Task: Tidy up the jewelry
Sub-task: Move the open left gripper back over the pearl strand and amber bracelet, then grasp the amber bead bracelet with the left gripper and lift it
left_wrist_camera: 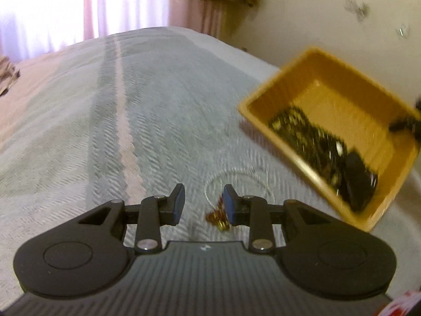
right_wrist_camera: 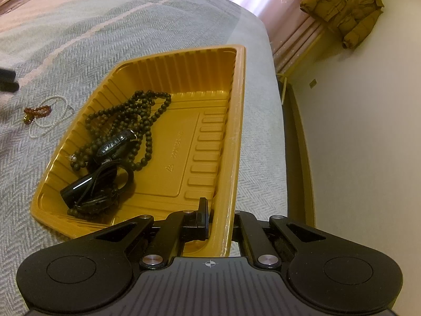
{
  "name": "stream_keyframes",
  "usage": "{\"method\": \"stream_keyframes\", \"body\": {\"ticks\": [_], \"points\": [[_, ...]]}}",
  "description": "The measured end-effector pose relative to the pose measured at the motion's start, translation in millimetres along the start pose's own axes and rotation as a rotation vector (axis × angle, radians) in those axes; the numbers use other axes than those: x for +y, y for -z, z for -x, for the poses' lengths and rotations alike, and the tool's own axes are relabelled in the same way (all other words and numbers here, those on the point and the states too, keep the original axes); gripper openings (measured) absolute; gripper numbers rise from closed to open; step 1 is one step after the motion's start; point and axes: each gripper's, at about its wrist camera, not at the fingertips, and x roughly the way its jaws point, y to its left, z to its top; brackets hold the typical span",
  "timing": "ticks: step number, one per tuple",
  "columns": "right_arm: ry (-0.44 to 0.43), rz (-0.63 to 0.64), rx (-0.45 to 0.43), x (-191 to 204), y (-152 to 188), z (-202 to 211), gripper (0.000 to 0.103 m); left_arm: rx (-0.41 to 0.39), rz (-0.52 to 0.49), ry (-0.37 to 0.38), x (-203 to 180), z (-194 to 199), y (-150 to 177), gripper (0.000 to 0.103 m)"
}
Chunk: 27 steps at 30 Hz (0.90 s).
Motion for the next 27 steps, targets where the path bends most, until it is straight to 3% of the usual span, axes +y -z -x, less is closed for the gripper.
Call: {"method": "stream_keyframes", "body": {"ticks": [3, 5, 13, 14, 16, 27], "points": [[-0.001, 0.0, 0.002, -1, 1, -1, 0.004, 0.022, -0.167, -0.027, -25, -12, 15, 0.028], [-0.001, -0.001, 0.004, -1, 1, -2, 0.004, 0.033, -0.223, -0.024, -34, -18, 23, 0.028], [0.0, -0.003, 0.008, -1, 1, -5, 0.004, 0.068, -0.307, -0.072, -40, -40, 30, 0.024], [0.0, -0.002, 0.009, -1, 1, -6, 0.004, 0.071, -0.307, -0.065, -39, -42, 30, 0.023], [0.001, -0.003, 0.01, -1, 1, -6, 0.004, 0.077, -0.304, -0.063, -37, -43, 30, 0.01], [0.003, 0.001, 0.006, 0, 0, -5, 0.004, 0.026, -0.154, -0.033, -3, -8, 15, 0.006]]}}
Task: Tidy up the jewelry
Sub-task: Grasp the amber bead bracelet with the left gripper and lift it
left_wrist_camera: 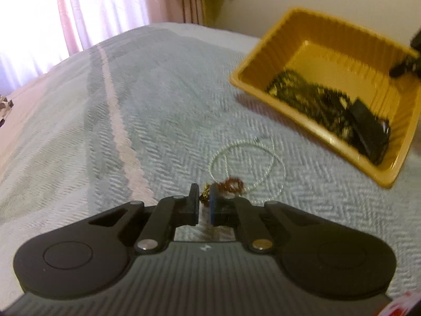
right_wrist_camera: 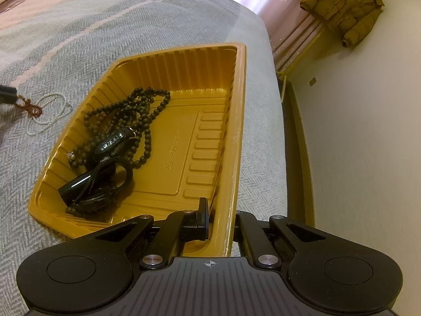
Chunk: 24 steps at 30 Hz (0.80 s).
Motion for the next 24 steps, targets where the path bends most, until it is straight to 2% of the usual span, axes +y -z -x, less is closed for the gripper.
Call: {"method": "stream_keyframes", "body": {"ticks": [13, 24], "points": [[0.002, 0.002, -0.003, 1, -1, 4, 0.004, -0.086, 0.094, 0.026, 26, 37, -28, 0.006], [0.0, 0.001, -0.005, 0, 0, 4, 0.004, -0.115, 0.089, 0.061, 15, 47, -49, 0.006]]}}
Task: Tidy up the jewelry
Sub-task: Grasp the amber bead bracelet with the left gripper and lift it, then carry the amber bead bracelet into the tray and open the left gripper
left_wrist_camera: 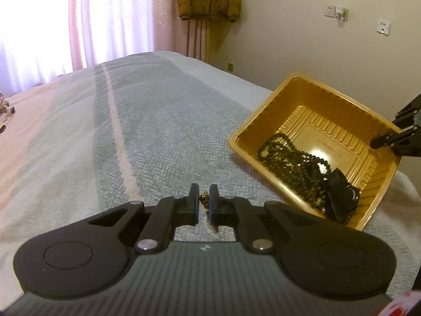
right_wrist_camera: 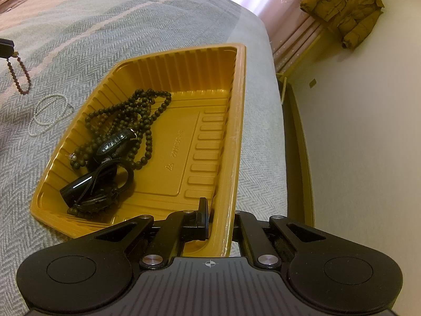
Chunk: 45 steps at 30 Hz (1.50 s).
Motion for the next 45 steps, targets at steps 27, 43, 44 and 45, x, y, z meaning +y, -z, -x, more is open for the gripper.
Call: {"method": "stream_keyframes", "body": {"ticks": [27, 43, 44, 45], "points": [[-0.007, -0.007, -0.002, 0, 1, 0, 0.004, -0.022, -0.033, 0.307, -117, -42, -59, 0.006], [-0.011, -0.008, -0.003, -2, 1, 0, 0.004, 0.037, -0.022, 0.413, -158, -71, -61, 0.014], [-0.011, -0.008, -0.003, -2, 1, 0, 0.004, 0.042, -0.019, 0.412, -156, -72, -60, 0.015], [-0.011, -0.007, -0.003, -2, 1, 0, 0.004, 0.043, -0.016, 0.409, -153, -71, -58, 0.015]]}}
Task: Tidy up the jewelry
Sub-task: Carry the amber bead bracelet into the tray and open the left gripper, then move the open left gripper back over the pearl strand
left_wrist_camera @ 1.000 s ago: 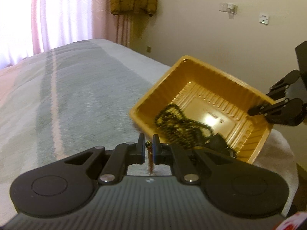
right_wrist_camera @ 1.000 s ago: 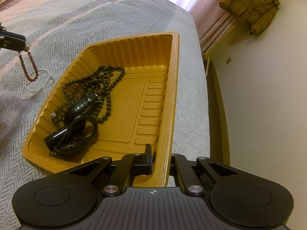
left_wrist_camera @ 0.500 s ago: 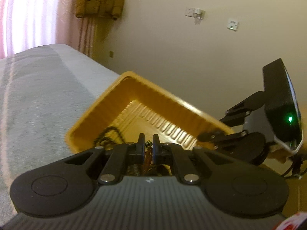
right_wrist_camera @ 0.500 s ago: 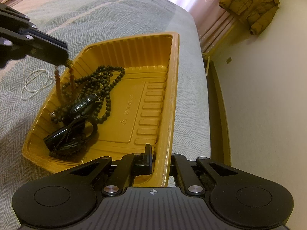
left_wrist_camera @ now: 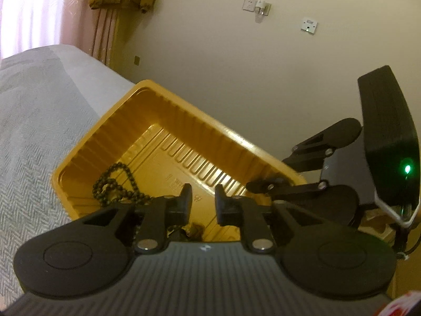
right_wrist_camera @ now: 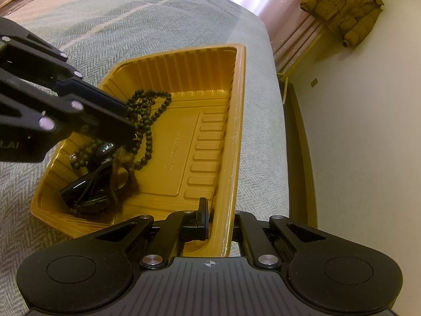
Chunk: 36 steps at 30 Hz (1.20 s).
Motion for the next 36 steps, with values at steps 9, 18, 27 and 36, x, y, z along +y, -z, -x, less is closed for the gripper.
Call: {"method": "stream_keyframes", "body": {"ticks": [9, 18, 27, 36], "points": [[0.002, -0.001, 0.0, 0, -1, -1, 0.004, -0.024, 0.063, -0.107, 44, 33, 15, 0.022], [0.004, -0.001, 0.0, 1, 0, 0, 0.004, -0.038, 0.147, -0.285, 108, 76, 39, 0.031], [0.006, -0.002, 0.004, 0, 0, -1, 0.004, 0.026, 0.141, -0.365, 122, 77, 85, 0.031], [0.006, -0.002, 0.005, 0, 0, -2, 0.004, 0.071, 0.074, -0.316, 92, 44, 104, 0.031]]}}
